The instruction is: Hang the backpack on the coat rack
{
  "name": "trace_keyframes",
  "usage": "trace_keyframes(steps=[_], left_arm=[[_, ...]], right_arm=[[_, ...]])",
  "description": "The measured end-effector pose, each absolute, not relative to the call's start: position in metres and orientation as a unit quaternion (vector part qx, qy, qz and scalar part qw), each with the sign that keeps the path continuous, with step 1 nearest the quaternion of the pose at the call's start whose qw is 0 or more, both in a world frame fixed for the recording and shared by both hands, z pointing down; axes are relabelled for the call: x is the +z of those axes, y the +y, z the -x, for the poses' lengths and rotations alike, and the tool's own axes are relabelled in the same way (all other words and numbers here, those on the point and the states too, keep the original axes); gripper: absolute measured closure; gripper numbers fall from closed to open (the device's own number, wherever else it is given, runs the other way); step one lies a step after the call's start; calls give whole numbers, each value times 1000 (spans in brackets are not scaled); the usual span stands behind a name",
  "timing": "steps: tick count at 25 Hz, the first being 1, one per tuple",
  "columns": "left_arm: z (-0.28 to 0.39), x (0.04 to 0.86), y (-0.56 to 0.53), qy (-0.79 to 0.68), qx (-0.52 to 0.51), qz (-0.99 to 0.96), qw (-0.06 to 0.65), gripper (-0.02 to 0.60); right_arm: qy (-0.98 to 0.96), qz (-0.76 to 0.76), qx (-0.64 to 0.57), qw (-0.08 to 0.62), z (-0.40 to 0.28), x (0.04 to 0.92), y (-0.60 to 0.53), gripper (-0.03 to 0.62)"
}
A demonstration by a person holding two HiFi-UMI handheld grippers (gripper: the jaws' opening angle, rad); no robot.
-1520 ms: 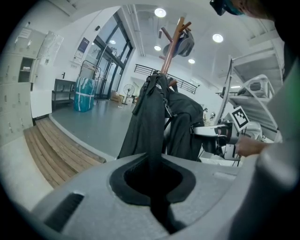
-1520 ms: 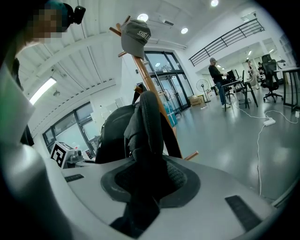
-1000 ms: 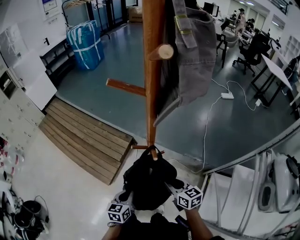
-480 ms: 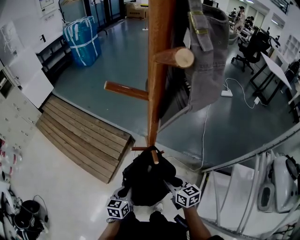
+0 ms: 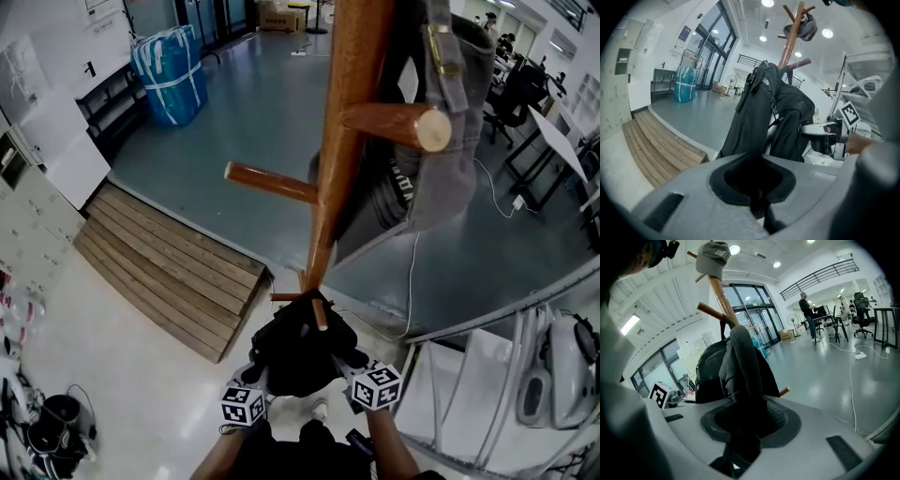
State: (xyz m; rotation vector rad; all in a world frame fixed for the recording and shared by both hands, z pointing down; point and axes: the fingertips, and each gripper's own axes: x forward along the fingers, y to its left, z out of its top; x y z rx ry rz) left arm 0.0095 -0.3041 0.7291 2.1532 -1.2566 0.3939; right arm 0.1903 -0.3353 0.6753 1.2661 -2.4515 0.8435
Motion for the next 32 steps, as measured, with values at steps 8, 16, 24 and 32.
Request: trace_keyframes(steps=[8, 16, 24, 32], left_arm=[[-12, 738, -316, -463, 151, -818, 306, 563], [-9, 742, -325, -475, 141, -813, 304, 563], [-2, 738, -326, -472, 139, -818, 297, 558], [14, 722, -315, -456, 134, -832, 287, 464]], right_arm=[[-838, -450, 276, 140, -193, 681, -342, 482], [-827, -475, 248, 170, -199, 685, -345, 447], [-814, -484, 266, 177, -201, 687, -336, 382], [-796, -524, 246, 176, -209, 669, -310, 368]])
